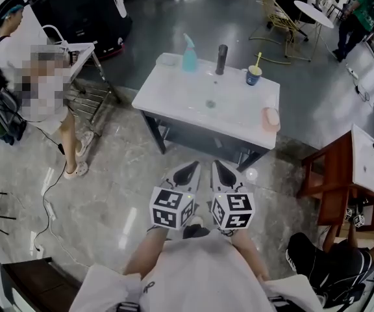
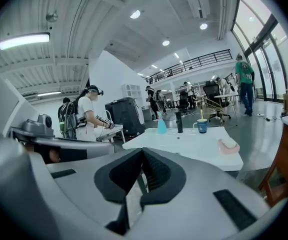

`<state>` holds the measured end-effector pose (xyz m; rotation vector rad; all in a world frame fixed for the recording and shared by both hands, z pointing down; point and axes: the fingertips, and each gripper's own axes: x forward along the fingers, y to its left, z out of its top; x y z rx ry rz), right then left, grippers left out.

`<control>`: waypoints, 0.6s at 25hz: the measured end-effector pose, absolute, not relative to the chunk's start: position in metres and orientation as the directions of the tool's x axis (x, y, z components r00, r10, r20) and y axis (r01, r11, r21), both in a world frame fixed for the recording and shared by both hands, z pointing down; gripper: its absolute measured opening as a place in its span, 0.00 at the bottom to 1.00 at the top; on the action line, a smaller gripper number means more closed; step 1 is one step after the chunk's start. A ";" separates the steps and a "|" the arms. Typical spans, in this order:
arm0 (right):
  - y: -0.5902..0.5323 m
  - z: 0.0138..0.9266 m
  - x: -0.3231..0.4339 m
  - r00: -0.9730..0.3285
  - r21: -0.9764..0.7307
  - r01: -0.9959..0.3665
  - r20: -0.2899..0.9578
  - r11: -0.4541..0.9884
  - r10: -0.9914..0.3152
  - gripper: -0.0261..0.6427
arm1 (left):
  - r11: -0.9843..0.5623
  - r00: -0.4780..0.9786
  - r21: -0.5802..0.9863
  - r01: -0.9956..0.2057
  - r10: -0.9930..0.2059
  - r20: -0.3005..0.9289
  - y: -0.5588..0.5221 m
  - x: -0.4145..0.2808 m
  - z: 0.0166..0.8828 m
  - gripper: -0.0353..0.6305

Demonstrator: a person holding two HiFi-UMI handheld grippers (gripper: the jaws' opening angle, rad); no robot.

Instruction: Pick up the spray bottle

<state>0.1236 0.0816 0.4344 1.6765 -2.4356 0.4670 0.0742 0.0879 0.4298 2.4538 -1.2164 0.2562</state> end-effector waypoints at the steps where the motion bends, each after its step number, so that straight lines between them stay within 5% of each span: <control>1: 0.078 0.435 0.124 -0.370 -0.167 -0.928 0.293 0.334 -0.882 0.08 | -0.543 0.603 0.262 -0.798 -0.728 0.327 0.084 0.076 0.431 0.09; 15: 0.048 0.451 0.137 -0.400 -0.176 -0.915 0.306 0.362 -0.864 0.08 | -0.480 0.555 0.286 -0.829 -0.764 0.329 0.053 0.084 0.442 0.09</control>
